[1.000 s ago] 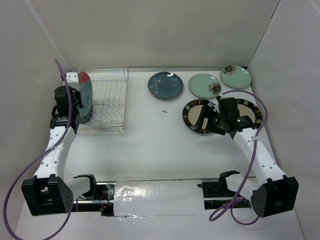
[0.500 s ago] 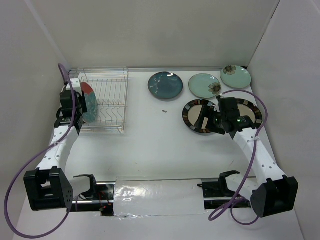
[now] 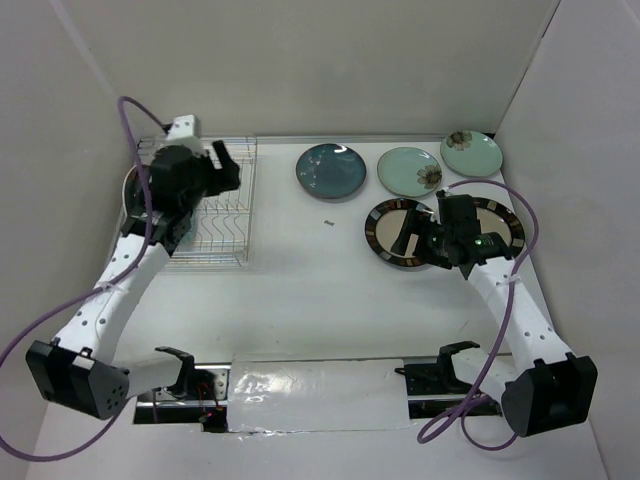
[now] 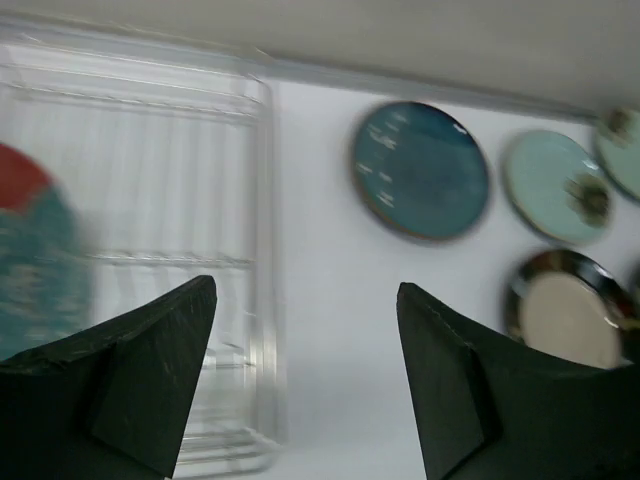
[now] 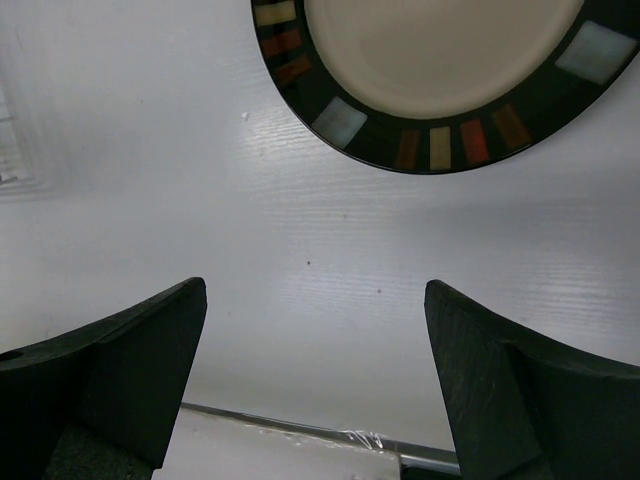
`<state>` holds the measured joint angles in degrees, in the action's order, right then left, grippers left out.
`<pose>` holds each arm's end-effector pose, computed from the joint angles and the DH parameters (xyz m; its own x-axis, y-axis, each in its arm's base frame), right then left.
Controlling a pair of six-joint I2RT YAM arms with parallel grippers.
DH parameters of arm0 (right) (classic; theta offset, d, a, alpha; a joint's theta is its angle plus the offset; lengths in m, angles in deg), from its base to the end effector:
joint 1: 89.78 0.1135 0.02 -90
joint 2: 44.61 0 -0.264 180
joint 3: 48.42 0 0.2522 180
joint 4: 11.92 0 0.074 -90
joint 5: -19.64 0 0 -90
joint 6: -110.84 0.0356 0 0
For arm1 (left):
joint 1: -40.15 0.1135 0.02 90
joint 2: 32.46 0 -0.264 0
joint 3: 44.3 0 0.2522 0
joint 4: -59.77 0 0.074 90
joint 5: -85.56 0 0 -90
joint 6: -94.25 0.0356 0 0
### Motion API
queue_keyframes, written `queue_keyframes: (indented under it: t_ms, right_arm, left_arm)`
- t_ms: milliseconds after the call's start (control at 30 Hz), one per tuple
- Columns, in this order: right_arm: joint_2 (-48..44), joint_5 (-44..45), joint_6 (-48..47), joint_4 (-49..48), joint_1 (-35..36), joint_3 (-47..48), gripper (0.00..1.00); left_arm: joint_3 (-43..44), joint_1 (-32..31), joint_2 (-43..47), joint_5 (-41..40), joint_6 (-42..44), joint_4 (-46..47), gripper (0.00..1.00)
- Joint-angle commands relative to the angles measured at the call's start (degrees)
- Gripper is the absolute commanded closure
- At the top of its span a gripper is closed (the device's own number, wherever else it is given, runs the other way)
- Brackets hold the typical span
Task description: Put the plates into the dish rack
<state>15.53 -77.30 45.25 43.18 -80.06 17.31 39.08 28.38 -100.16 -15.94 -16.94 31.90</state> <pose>0.2068 0.0398 0.2839 -0.7838 0.2819 -0.5533 0.0867 0.9320 0.3520 0.2649 -0.0479 0.4029 -0.1960 -0.3210 -0.9266 -0.0662 0.9471 -0.3141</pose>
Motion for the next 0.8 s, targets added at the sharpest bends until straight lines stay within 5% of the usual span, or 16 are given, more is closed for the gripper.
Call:
queue_keyframes:
  t_ms: [0, 367, 767]
  right_arm:
    - [-2.0, 1.4, 0.3, -1.2, -0.3, 1.6, 0.04]
    - [-6.2, 1.4, 1.9, 1.0, -0.8, 3.1, 0.04]
    - [-7.8, 0.2, 3.0, 2.8, -0.8, 3.1, 0.04]
  left_arm:
    - [0.4, -9.8, -3.6, 4.8, -12.3, -3.8, 0.15]
    - [-0.9, -30.3, -26.1, 12.8, -37.7, 13.3, 0.14]
    - [2.0, -33.1, -48.4, 15.6, -54.4, 31.8, 0.16]
